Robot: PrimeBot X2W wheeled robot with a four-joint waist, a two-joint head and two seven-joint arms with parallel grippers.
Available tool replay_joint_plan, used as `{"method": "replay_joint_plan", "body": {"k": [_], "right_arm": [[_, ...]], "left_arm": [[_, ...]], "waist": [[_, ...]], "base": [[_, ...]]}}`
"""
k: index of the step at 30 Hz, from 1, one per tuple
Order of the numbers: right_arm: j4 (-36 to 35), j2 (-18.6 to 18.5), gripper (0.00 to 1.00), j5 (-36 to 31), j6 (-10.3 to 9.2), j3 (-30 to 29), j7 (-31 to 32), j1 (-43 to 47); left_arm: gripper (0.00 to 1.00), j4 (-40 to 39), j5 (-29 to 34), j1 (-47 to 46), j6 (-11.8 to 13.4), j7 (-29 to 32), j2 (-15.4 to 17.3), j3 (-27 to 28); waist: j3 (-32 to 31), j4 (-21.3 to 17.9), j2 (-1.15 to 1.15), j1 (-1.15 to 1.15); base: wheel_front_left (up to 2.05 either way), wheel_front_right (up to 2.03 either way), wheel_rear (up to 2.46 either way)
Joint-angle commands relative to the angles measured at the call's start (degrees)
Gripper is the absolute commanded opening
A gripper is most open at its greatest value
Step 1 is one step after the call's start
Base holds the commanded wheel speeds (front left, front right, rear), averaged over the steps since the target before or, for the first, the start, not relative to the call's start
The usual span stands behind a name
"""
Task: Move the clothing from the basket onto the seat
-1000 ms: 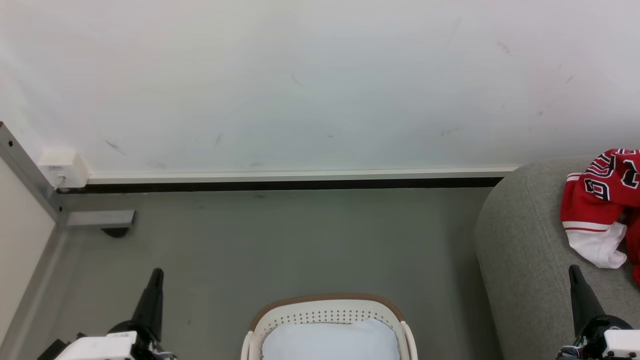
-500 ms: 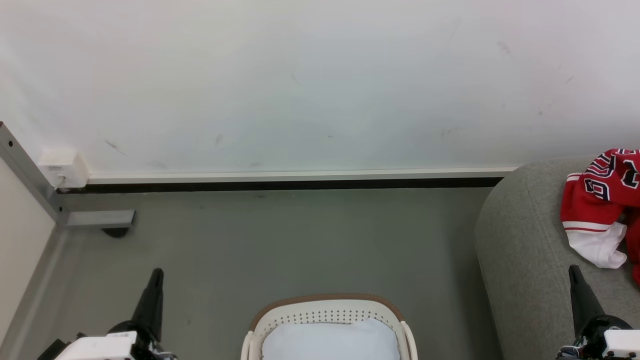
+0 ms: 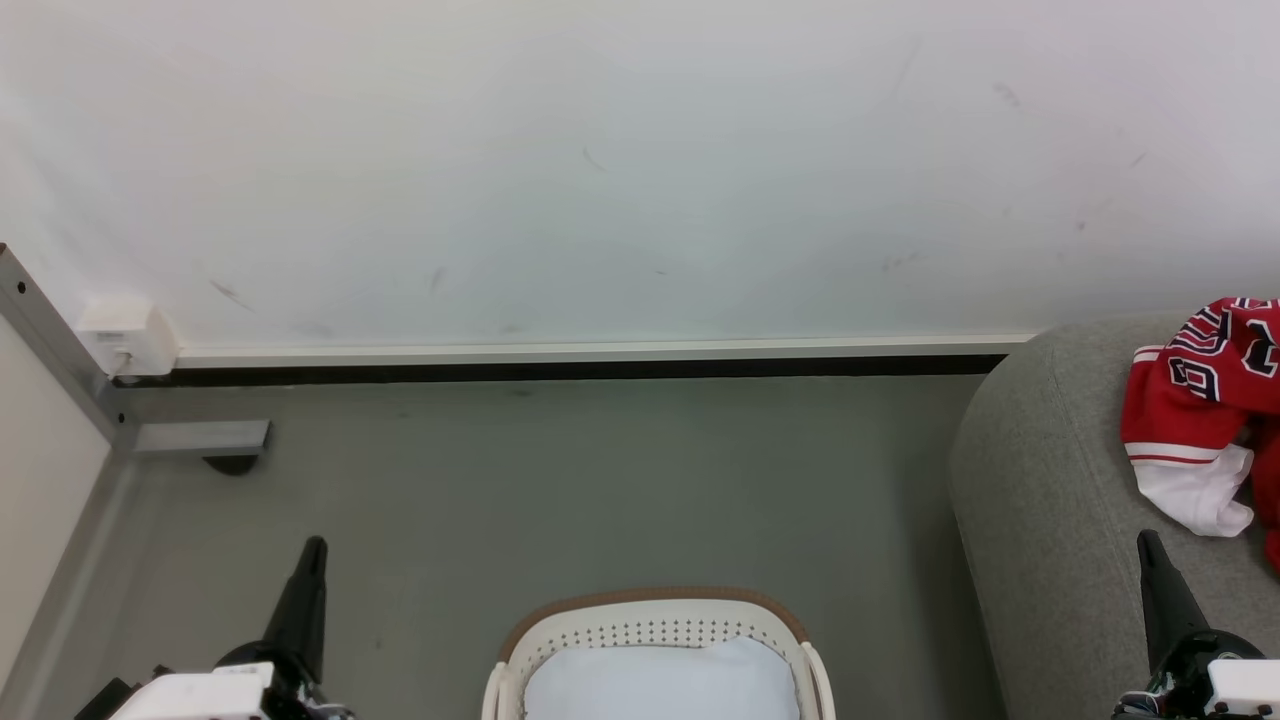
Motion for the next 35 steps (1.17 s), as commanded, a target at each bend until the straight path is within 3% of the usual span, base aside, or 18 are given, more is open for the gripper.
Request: {"method": "replay_joint_plan", "body": {"k": [1,35], "right_arm": [[-0.29,0.05,0.0,-0.29,-0.12,-0.29,0.19,-0.26],[-0.29,0.07,0.0,-0.33,-0.12,-0.31,0.21,-0.26]], "left_arm": [[0.0,-0.23,-0.8,-0.45,-0.37,0.21,0.4,0.11],[0.0,-0.24,-0.8,-0.45,-0.37,0.21,0.4,0.1]], "waist": [[0.0,0.0,0.0,0.0],[0.0,0.0,0.0,0.0]], "base": [[0.0,0.0,0.0],[0.0,0.0,0.0]]}}
